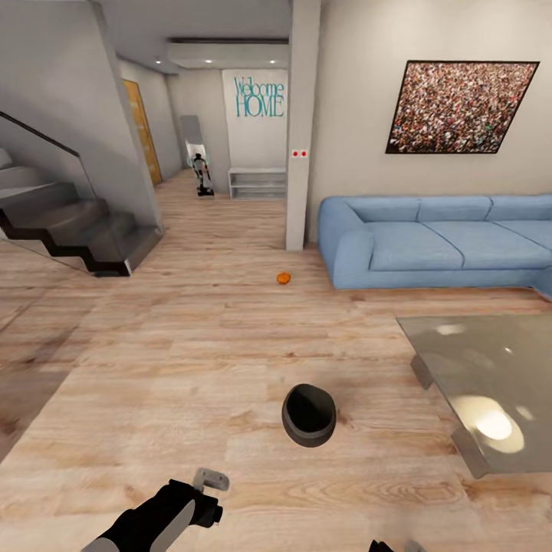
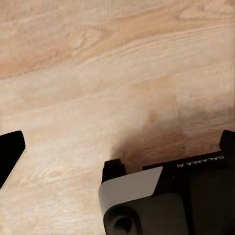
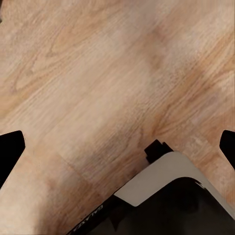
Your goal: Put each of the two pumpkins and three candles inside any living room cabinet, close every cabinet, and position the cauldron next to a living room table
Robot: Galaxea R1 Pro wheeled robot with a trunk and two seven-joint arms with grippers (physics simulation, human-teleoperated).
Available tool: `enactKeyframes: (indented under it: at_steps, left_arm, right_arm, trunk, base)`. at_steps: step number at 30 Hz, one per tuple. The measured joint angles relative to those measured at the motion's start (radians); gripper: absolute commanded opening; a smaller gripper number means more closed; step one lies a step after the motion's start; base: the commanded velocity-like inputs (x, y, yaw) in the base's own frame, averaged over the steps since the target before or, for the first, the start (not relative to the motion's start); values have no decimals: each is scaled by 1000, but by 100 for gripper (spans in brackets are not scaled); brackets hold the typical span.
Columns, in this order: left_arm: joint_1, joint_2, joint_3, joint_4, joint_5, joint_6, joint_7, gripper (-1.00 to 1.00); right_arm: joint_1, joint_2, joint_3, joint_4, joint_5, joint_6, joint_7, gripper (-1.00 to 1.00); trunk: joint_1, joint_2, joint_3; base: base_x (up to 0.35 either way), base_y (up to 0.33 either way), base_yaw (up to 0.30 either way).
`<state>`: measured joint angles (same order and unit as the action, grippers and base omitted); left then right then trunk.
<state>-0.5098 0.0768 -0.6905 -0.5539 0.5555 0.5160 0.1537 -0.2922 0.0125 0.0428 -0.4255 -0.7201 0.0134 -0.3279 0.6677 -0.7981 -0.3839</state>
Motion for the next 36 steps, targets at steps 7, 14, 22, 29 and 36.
enactKeyframes:
  at_steps: [7,14,22,29,36]
  left_arm:
    - [0,0,-1,0,0,0,0,100]
    - [0,0,-1,0,-1,0,0,100]
    - [0,0,-1,0,-1,0,0,100]
    - [0,0,-1,0,0,0,0,100]
    - [0,0,-1,0,0,1,0,100]
  right_arm:
    - [0,2,0,-1,1,3,0,100]
    - [0,0,0,-7,0,0,0,100]
    - [0,1,-1,0,-2,6,-1,100]
    - [0,2,-1,-1,0,4,-1,100]
    - [0,2,-1,-3,0,3,0,100]
  trunk:
    - [0,0,0]
    - [0,0,0]
    - [0,0,0]
    - [0,0,0]
    - [0,0,0]
  base:
    - [343,0,0]
    - [336,0,0]
    - [320,0,0]
    - [263,-34,0]
    - [210,-146,0]
